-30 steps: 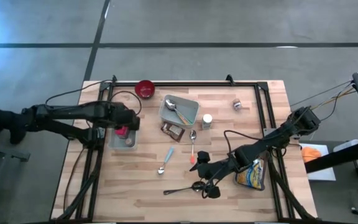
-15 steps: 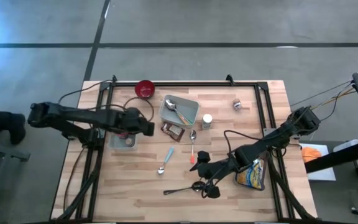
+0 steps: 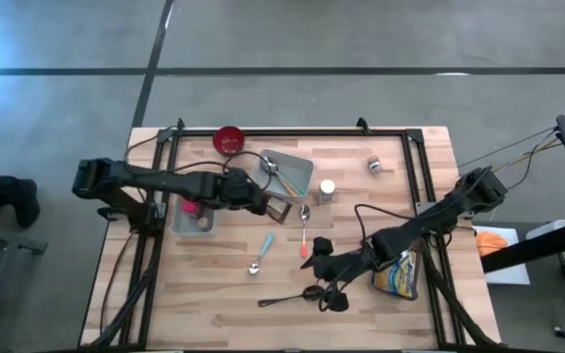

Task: Pick & Place Food Item
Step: Put the brown seasoning pack into the left gray bin

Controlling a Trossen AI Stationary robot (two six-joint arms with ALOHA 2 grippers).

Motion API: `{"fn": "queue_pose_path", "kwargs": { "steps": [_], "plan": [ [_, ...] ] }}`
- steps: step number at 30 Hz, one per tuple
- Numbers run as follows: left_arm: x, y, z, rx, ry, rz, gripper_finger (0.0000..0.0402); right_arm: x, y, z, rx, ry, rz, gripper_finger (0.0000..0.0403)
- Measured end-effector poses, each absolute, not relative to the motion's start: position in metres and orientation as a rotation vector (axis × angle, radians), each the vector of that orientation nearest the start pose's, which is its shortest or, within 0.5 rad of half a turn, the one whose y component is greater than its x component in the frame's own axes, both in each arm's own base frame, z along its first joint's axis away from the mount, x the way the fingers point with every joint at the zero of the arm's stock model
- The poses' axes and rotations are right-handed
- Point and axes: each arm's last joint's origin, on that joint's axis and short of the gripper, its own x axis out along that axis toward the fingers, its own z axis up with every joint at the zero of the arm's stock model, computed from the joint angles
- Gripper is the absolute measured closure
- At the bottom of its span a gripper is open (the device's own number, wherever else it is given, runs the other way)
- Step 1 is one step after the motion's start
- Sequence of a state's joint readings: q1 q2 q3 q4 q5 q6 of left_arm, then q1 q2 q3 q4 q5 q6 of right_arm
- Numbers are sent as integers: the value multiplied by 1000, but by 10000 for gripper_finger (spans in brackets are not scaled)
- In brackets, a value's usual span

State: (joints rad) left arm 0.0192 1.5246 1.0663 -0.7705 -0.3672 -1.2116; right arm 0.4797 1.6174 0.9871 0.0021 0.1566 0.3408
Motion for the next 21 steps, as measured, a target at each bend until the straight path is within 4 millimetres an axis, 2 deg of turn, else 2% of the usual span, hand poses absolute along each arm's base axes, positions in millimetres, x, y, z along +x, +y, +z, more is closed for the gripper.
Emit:
{"fn": "queue_pose_path", "kwargs": {
  "steps": [5, 10, 14, 21],
  "plan": [
    [302, 28, 201, -780, 900, 1024, 168, 303, 152, 224, 135, 628, 207, 32],
    [304, 45, 186, -769, 940, 1079, 168, 300, 151, 221, 127, 647, 203, 32],
    [306, 50, 182, -774, 948, 1070, 168, 299, 151, 219, 123, 652, 203, 32],
    [317, 49, 178, -764, 918, 952, 168, 299, 151, 220, 125, 650, 203, 32]
  ]
}}
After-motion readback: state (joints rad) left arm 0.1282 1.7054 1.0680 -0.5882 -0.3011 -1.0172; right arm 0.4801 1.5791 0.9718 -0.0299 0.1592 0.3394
